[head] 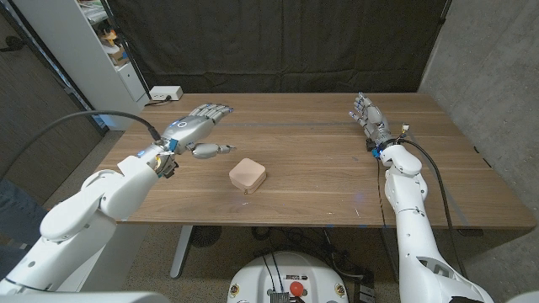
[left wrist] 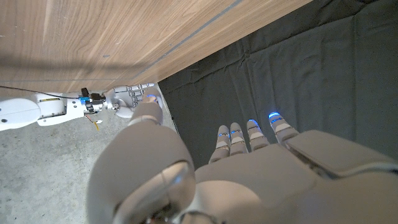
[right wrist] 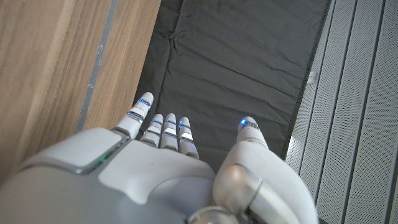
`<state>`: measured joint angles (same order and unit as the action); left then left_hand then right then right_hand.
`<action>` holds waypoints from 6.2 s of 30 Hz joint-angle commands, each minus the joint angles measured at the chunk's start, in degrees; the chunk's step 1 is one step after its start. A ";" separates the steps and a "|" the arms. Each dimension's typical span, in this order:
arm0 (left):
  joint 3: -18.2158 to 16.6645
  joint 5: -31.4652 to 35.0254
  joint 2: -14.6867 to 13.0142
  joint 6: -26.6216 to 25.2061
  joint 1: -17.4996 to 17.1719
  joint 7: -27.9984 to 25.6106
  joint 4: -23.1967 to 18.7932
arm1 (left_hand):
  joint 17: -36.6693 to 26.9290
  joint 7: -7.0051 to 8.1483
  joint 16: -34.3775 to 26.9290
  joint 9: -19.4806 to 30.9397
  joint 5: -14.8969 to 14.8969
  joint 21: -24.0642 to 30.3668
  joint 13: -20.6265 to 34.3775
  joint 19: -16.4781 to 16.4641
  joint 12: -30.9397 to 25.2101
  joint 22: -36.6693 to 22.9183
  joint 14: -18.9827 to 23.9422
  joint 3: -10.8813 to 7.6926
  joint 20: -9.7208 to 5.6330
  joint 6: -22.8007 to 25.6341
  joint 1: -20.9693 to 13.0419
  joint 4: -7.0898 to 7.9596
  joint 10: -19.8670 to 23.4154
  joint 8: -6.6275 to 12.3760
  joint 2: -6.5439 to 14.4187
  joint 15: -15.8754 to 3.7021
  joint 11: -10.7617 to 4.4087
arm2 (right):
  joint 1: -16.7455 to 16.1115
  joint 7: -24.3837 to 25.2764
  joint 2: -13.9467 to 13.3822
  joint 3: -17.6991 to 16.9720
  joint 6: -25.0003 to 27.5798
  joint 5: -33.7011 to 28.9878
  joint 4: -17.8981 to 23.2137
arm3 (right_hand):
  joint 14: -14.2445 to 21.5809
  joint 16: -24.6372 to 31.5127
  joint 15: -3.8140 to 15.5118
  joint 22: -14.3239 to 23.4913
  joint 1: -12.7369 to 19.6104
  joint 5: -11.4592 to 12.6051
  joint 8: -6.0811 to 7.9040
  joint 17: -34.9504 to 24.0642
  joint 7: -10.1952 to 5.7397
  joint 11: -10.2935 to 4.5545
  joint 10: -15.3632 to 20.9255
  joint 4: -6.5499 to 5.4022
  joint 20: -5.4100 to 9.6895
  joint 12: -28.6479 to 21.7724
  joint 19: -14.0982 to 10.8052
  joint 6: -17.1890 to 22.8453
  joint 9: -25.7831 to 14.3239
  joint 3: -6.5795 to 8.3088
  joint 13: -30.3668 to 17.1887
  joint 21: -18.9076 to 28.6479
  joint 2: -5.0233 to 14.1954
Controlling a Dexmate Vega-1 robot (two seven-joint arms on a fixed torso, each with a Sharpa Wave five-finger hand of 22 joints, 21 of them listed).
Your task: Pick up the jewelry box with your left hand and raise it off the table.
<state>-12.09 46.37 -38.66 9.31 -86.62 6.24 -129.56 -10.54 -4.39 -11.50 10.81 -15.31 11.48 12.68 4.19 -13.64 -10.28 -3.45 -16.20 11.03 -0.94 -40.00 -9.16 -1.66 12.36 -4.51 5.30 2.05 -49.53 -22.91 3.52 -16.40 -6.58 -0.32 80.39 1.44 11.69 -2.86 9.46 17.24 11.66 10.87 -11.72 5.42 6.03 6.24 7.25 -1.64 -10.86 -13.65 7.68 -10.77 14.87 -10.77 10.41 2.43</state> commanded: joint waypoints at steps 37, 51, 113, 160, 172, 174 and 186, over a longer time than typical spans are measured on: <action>1.84 9.54 -2.77 -5.37 -5.56 3.81 -6.09 | -0.36 0.06 0.51 0.46 -1.11 0.07 0.62 -0.09 0.25 -0.20 -1.33 0.67 1.19 -3.61 -0.35 0.91 -2.48 -1.34 -0.80 0.62 0.52 | 0.13 -0.47 -0.09 -1.08 0.32 0.60 1.27 | 0.09 0.11 -0.40 0.24 0.62 0.41 0.37 -0.18 -0.35 0.06 -0.20 0.06 -0.45 -0.38 0.08 0.25 -0.14 -0.41 -0.19 0.32 -0.07; 3.21 13.56 -4.16 -7.18 -5.97 6.58 -7.55 | -0.41 -0.40 0.68 0.52 -1.51 -0.01 0.83 0.09 0.62 -0.23 -2.14 1.00 1.23 -5.11 -0.16 1.16 -3.87 -1.60 -1.05 1.19 0.95 | 0.55 -0.77 -0.02 -1.60 0.05 0.86 0.87 | 0.10 0.12 -0.41 0.24 0.54 0.42 0.36 -0.21 -0.33 0.06 -0.23 0.01 -0.41 -0.38 0.10 0.21 -0.14 -0.47 -0.19 0.33 -0.09; 10.98 20.47 -13.62 -8.68 0.40 17.02 -7.21 | -0.66 -1.08 0.74 0.58 -3.12 -0.38 1.44 1.72 1.32 -0.36 -5.27 3.70 1.37 -9.45 2.32 2.41 -8.48 -1.74 -3.10 3.13 3.62 | 2.84 -0.20 0.07 -1.88 -1.23 1.52 -2.33 | 0.07 0.08 -0.55 0.24 0.53 0.49 0.42 -0.22 -0.45 0.08 -0.28 0.00 -0.59 -0.40 0.28 0.36 -0.16 -0.59 -0.20 0.35 -0.18; 22.70 15.97 -14.91 -14.96 14.31 28.57 -4.27 | -0.47 -1.62 0.08 0.53 -4.77 0.32 1.58 0.19 0.48 -0.38 -4.02 6.49 1.32 -8.62 3.29 2.81 -8.22 -0.77 -3.50 4.32 5.18 | 3.91 -0.78 -0.56 -3.42 -1.81 2.58 -4.54 | 0.00 0.05 -0.66 0.24 0.51 0.53 0.38 -0.23 -0.35 0.15 -0.40 -0.01 -0.69 -0.38 0.40 0.23 -0.16 -0.70 -0.21 0.36 -0.25; 26.48 17.72 -15.48 -14.03 16.99 29.40 -3.16 | -0.44 -1.70 0.14 0.52 -5.13 0.31 1.59 0.02 0.42 -0.36 -4.06 6.58 1.34 -8.67 3.01 2.78 -8.25 -0.79 -3.21 4.40 5.21 | 4.32 -0.71 -0.50 -3.49 -2.16 2.85 -5.32 | 0.00 0.05 -0.68 0.24 0.54 0.56 0.37 -0.23 -0.37 0.26 -0.34 0.00 -0.74 -0.41 0.45 0.20 -0.16 -0.71 -0.21 0.35 -0.26; 26.63 17.85 -15.46 -14.11 17.08 29.25 -3.09 | -0.43 -1.70 0.15 0.52 -5.16 0.31 1.59 0.01 0.43 -0.36 -4.08 6.59 1.34 -8.67 2.99 2.78 -8.29 -0.79 -3.18 4.36 5.20 | 4.34 -0.69 -0.52 -3.50 -2.24 2.85 -5.40 | -0.01 0.05 -0.69 0.24 0.51 0.55 0.38 -0.23 -0.35 0.26 -0.34 -0.01 -0.72 -0.41 0.46 0.22 -0.16 -0.73 -0.21 0.35 -0.27; 28.11 16.87 -15.18 -13.59 18.48 29.47 -1.76 | -0.42 -1.85 0.07 0.52 -5.41 0.30 1.59 -0.09 0.36 -0.35 -3.82 6.70 1.35 -8.50 2.87 2.79 -8.27 -0.72 -3.01 4.34 5.21 | 4.61 -0.64 -0.92 -3.72 -2.35 2.81 -6.20 | 0.03 0.06 -0.70 0.24 0.49 0.57 0.37 -0.23 -0.34 0.15 -0.44 -0.02 -0.75 -0.38 0.48 0.19 -0.16 -0.76 -0.22 0.36 -0.30</action>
<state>13.41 63.72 -53.95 -4.78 -70.33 35.35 -132.90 -10.93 -5.93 -11.05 11.20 -20.46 11.48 13.98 4.51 -12.76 -10.53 -7.44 -9.86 12.20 -9.41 -36.99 -6.48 -9.87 11.25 -7.98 9.48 6.96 -45.17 -23.67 2.91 -19.96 -8.73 2.41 74.92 1.44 11.69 -3.27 9.46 17.24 11.89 10.87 -11.85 5.22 6.03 6.24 7.34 -2.26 -10.86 -13.04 7.88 -10.77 14.32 -10.77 10.41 2.43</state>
